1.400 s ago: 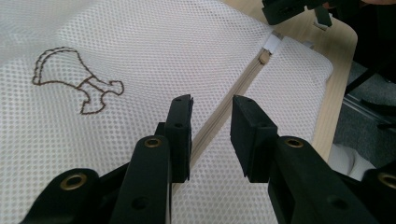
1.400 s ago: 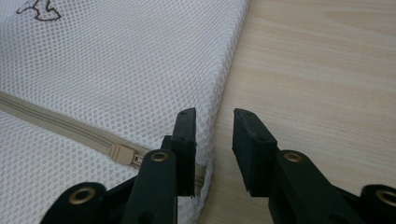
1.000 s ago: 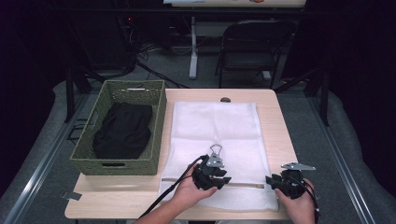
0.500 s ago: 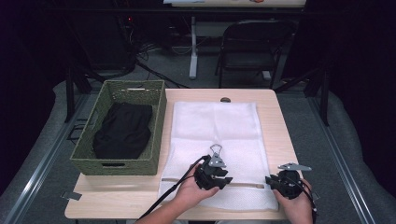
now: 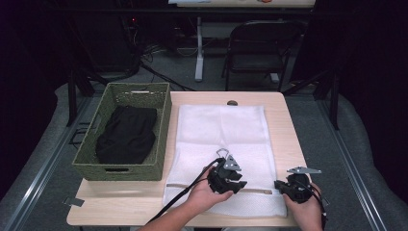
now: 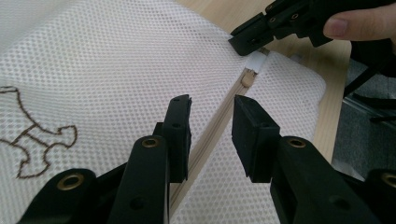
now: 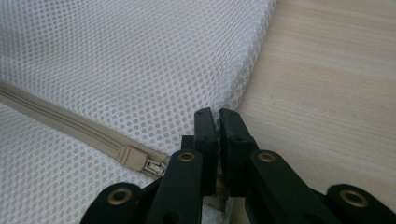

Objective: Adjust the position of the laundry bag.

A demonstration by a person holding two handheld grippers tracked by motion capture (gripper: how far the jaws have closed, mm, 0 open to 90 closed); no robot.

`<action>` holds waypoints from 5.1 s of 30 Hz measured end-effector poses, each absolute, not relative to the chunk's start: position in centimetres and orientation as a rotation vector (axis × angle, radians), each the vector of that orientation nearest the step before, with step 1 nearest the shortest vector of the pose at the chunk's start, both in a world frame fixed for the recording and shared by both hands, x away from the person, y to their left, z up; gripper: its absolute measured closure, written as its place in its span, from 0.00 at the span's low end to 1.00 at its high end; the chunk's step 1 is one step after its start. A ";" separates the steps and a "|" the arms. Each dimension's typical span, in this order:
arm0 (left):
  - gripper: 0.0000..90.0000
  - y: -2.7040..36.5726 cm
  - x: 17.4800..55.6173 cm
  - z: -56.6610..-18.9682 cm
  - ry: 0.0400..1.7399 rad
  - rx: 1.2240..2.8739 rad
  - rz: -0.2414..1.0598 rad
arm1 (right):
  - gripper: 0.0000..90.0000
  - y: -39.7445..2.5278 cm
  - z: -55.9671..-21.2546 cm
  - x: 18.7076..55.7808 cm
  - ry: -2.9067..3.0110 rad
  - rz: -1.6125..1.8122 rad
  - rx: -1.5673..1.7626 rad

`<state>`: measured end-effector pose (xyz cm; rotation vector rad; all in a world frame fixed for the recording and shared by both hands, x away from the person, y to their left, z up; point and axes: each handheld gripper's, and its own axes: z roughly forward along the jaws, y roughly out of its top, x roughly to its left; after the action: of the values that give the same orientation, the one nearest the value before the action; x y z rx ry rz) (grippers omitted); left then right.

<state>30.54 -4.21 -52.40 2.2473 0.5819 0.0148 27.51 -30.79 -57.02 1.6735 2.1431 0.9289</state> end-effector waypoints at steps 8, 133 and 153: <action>0.75 -5.6 30.4 -53.2 0.568 2.269 0.034 | 0.97 -31.1 -56.8 27.7 2.141 0.958 1.671; 0.91 -11.0 30.7 -56.6 0.591 2.209 -0.207 | 0.98 -29.8 -53.5 26.8 2.100 1.156 1.520; 0.97 -10.9 31.0 -56.8 0.615 2.202 -0.237 | 0.97 -30.5 -53.9 26.8 2.098 1.179 1.549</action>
<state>30.99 -10.85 -56.81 2.2021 0.6148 -0.2368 26.81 -30.46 -53.87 1.5492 2.0976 1.1792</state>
